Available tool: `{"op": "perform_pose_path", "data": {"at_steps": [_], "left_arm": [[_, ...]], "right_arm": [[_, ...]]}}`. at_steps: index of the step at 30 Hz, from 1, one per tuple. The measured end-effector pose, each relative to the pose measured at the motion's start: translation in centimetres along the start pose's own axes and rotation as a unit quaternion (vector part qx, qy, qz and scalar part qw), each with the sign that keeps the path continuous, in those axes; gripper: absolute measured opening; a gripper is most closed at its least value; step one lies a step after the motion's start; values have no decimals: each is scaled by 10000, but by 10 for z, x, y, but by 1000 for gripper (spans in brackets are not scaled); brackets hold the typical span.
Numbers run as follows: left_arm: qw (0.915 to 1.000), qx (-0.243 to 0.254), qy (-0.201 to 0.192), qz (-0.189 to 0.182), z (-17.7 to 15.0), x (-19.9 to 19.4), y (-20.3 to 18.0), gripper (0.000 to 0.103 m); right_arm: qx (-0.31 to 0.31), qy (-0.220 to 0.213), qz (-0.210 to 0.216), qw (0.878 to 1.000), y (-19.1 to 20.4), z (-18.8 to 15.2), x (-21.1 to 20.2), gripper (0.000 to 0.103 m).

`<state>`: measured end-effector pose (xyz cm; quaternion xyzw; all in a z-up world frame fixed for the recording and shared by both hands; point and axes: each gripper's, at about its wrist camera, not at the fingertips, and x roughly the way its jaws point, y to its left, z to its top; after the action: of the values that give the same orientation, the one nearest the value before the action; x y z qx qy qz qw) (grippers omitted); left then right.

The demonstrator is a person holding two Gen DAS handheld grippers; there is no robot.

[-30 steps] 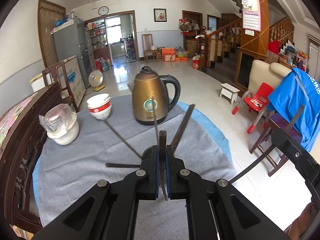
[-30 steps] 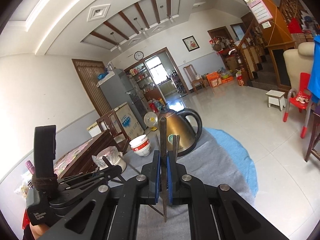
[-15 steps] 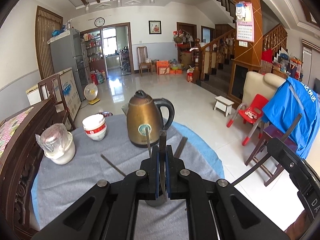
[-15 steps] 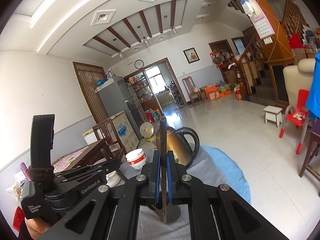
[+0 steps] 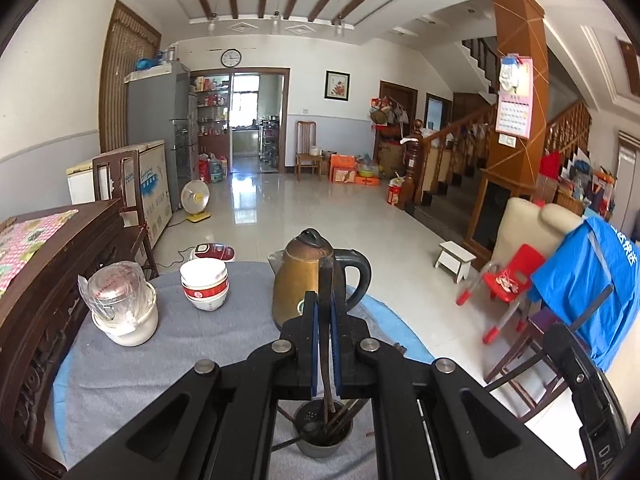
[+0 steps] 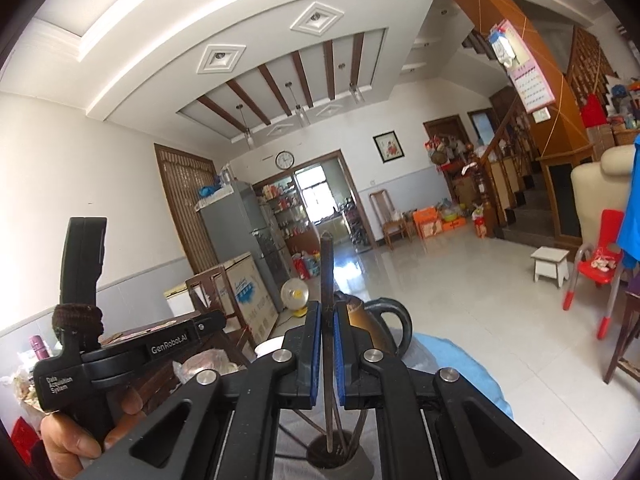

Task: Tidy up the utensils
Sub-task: 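Lower both held chopsticks tip-first into the dark grey holder cup, then open the left gripper to release its chopstick while the right gripper releases its own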

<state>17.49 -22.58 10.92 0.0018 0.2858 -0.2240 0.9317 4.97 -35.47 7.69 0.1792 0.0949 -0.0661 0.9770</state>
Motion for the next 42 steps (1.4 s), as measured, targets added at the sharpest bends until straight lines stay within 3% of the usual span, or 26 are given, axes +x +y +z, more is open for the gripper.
{"op": "perform_pose_path", "data": {"at_steps": [17,24,29,32,37,42], "left_arm": [[9986,-225,440,190,-27,45,18,6],[9986,-218,470,140,-30,44,22,6],[9989,-251,377,87,-27,32,26,6],[9992,-294,261,8,-23,21,27,6],[9998,-151,138,-46,-17,14,18,6],[9995,-160,251,45,-21,36,16,6]], "right_arm": [[-16,329,-173,9993,6,-35,59,6],[40,413,-250,9988,-9,-39,50,6],[326,973,-410,9939,-48,-51,48,8],[1043,1455,-564,9822,-96,-65,46,9],[2238,2252,-889,9441,-165,-95,51,24],[2561,2588,-1098,9249,-185,-117,53,26]]}}
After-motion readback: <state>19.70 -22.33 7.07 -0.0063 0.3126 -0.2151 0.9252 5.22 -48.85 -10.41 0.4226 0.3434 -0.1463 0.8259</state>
